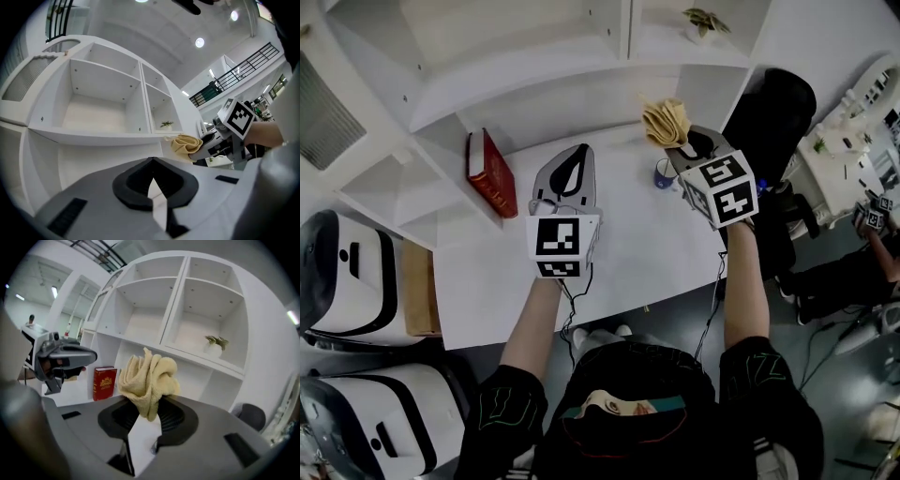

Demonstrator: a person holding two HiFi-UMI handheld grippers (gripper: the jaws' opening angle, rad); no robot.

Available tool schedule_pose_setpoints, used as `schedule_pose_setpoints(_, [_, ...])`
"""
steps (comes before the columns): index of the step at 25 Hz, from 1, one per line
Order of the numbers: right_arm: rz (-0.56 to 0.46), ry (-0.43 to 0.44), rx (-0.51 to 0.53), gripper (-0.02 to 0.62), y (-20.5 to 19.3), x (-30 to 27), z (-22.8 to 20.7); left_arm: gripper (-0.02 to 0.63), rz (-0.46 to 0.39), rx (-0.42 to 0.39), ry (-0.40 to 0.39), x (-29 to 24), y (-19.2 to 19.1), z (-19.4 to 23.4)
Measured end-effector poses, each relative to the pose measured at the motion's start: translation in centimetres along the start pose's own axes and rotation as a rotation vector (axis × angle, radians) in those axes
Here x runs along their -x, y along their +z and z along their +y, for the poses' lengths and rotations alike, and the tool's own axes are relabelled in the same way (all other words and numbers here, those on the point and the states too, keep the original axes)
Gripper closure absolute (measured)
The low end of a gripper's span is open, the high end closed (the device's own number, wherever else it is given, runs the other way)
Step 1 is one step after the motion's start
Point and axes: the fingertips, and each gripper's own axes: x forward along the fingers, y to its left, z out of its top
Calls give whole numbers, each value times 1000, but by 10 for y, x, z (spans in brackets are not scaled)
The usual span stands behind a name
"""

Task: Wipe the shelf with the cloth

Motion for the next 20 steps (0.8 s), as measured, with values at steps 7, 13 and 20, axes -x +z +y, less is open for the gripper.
schedule_pose_setpoints(7, [-76,-6,-301,485,-36,20,-10,606,44,46,72,11,-28,1])
schedule_pose_setpoints(13, [-97,-73,-398,485,-76,20,4,606,41,110,186,25,-55,-2])
schedule_pose_setpoints(20, [-107,-137,-370,485,-119,23,23,606,157,78,219,34,-104,-10])
